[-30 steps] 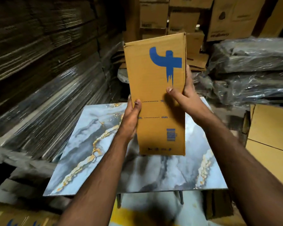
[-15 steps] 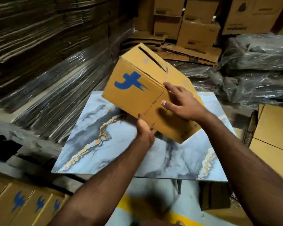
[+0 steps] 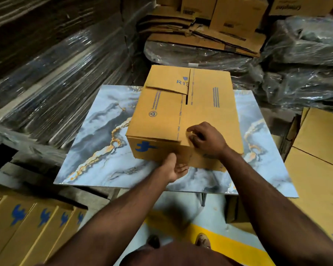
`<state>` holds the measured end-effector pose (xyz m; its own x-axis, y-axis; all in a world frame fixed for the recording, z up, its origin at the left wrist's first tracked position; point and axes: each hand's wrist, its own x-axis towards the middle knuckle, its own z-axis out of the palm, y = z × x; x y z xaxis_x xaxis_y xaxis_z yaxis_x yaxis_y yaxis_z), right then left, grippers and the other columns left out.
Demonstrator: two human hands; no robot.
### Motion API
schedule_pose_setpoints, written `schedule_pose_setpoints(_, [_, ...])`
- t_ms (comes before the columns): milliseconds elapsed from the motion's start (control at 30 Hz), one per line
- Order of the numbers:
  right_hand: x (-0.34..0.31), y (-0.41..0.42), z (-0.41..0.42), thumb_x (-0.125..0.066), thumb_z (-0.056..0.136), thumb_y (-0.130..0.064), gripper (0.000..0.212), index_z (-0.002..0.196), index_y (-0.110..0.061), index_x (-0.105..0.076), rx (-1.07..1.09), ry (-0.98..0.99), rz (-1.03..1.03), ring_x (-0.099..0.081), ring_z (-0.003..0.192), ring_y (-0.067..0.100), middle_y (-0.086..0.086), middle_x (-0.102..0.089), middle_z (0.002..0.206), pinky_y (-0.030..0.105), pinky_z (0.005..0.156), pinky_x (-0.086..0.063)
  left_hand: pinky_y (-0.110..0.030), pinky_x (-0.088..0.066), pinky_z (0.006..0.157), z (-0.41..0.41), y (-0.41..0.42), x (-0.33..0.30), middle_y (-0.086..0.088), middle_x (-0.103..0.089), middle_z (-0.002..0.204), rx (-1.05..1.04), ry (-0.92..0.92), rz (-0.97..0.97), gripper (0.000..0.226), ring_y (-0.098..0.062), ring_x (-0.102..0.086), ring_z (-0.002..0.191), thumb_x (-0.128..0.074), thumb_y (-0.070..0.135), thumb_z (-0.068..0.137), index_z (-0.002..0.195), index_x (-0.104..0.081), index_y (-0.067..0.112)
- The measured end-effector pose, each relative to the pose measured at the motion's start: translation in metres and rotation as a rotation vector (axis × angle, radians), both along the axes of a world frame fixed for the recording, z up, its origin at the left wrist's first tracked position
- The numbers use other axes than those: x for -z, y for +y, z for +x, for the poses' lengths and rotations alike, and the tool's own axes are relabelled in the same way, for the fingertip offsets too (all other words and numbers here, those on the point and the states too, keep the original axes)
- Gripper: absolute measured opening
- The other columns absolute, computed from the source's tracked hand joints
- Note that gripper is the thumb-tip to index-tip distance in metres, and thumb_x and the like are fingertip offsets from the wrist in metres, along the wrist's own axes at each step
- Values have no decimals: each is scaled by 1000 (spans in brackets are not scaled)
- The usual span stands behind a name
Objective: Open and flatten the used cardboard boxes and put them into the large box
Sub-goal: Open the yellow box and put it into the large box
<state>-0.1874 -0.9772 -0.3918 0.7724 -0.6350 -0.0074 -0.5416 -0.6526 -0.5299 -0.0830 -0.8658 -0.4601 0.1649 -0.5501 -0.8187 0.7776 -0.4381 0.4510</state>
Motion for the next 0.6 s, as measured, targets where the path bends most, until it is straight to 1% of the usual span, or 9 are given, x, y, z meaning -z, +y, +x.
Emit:
schedule_pose_setpoints(67, [3, 1, 3, -50, 87, -38, 35, 115, -26, -67, 58, -1, -36, -54, 93, 24, 1, -55, 97, 36, 74, -44, -41, -46, 98, 9, -4, -15, -23, -60, 119, 225, -93, 21, 40, -34, -55, 124, -31, 28, 106, 119, -58, 2])
schedule_pose_setpoints(167, [6, 0, 10, -55, 92, -23, 24, 110, -26, -70, 166, -62, 40, -56, 95, 19, -3, -59, 100, 32, 75, -42, -38, -50, 89, 23, -4, -48, -22, -62, 121, 631, -281, 43, 45, -33, -60, 116, -36, 39, 105, 120, -55, 1])
schedule_pose_setpoints(200, [3, -2, 12, -55, 93, -20, 23, 107, -26, -72, 198, -78, 70, -58, 97, 17, -6, -63, 102, 31, 76, -43, -36, -50, 86, 29, -3, -57, -18, -65, 117, 744, -378, 43, 42, -30, -62, 110, -38, 40, 104, 115, -57, 5])
schedule_pose_setpoints(267, [-2, -8, 13, -54, 94, -18, 24, 103, -27, -74, 248, -89, 118, -60, 98, 13, -9, -70, 107, 31, 81, -48, -31, -45, 80, 40, -2, -75, -9, -68, 101, 876, -593, 9, 29, -23, -60, 93, -46, 37, 102, 95, -62, 15])
schedule_pose_setpoints(333, [-6, -14, 14, -53, 96, -19, 24, 101, -26, -75, 269, -85, 175, -60, 98, 11, -11, -70, 106, 29, 83, -47, -31, -41, 78, 55, -3, -89, -9, -70, 92, 884, -766, -61, 25, -23, -57, 87, -51, 29, 100, 84, -65, 15])
schedule_pose_setpoints(433, [-5, -23, 17, -54, 96, -20, 23, 87, -27, -74, 329, -126, 318, -62, 87, 13, -10, -73, 95, 31, 82, -48, -34, -52, 83, 80, -13, -106, -13, -74, 93, 807, -1011, -102, 30, -28, -67, 86, -53, 32, 98, 87, -68, 9])
schedule_pose_setpoints(467, [-8, -25, 18, -54, 97, -20, 25, 82, -24, -74, 350, -149, 382, -62, 78, 13, -8, -74, 88, 31, 78, -48, -34, -52, 81, 85, -17, -109, -11, -72, 93, 781, -1091, -105, 30, -29, -67, 85, -53, 35, 98, 90, -66, 9])
schedule_pose_setpoints(533, [-14, -30, 20, -52, 100, -22, 29, 80, -18, -73, 355, -149, 484, -58, 66, 16, 3, -74, 78, 31, 70, -48, -32, -46, 73, 87, -27, -113, -8, -66, 97, 767, -1324, -51, 28, -25, -59, 85, -52, 40, 98, 92, -59, 13])
schedule_pose_setpoints(600, [-26, -34, 24, -50, 103, -31, 36, 85, -9, -72, 323, -97, 550, -54, 61, 20, 10, -70, 74, 29, 59, -45, -36, -46, 80, 82, -41, -110, -8, -61, 111, 761, -1557, 49, 31, -26, -54, 100, -51, 46, 96, 102, -59, 17])
